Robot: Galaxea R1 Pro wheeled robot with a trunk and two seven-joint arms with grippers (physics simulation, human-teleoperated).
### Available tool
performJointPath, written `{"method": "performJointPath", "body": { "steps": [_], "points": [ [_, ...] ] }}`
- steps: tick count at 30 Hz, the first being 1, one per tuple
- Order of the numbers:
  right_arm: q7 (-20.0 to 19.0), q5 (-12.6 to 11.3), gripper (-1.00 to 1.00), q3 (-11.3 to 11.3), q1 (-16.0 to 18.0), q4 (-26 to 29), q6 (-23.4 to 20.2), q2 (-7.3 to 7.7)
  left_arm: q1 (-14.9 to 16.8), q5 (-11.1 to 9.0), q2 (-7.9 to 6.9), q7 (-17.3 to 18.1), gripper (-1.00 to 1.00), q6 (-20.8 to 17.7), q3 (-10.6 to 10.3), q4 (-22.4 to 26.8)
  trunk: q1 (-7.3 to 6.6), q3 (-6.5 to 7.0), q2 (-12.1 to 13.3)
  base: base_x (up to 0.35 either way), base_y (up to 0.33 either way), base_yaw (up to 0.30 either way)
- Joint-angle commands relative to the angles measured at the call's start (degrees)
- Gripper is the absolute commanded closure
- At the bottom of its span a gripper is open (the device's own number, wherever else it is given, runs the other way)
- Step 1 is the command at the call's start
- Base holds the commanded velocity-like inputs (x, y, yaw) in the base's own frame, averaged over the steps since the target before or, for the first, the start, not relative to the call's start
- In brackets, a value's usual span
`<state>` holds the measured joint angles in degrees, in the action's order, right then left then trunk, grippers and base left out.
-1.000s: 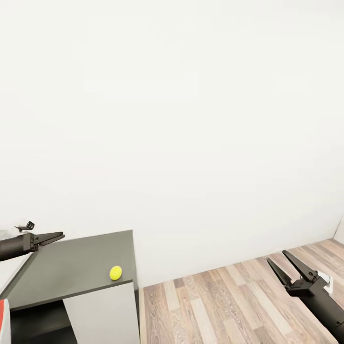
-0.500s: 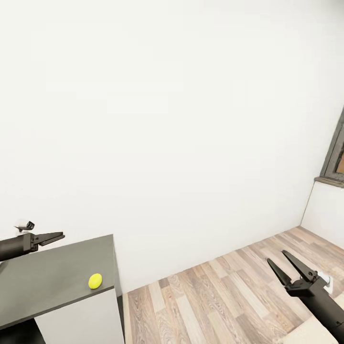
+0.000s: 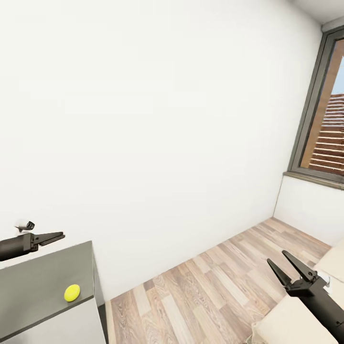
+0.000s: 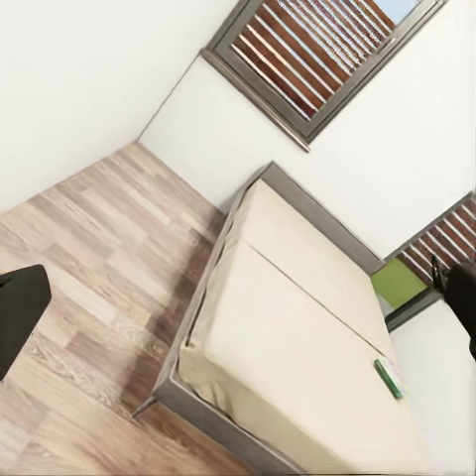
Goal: Put all the toys in the child's room - the three board games (two on the bed and one on the table), the two jigsaw puzzles on the table, and the tennis ball on the table - inside the toy box on the table in the child's room.
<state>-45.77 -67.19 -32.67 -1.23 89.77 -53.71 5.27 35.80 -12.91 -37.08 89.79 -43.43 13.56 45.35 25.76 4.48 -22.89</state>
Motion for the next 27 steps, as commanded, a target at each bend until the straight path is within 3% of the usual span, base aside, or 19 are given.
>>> {"method": "performJointPath", "body": {
  "steps": [1, 27],
  "points": [
    [-0.06, -0.05, -1.0, -0.03, 0.0, -0.01, -0.26, 0.01, -0.01, 0.02, -0.01, 0.21, -1.0, -0.61, -0.01, 0.0, 0.02, -0.01, -0.03, 0.0, 0.0, -0.278],
    [0.06, -0.05, -1.0, -0.03, 0.0, -0.2, -0.26, 0.09, -0.03, 0.03, 0.07, 0.21, -1.0, -0.61, -0.12, 0.0, 0.02, -0.01, -0.03, 0.0, 0.0, -0.278]
  ]
}}
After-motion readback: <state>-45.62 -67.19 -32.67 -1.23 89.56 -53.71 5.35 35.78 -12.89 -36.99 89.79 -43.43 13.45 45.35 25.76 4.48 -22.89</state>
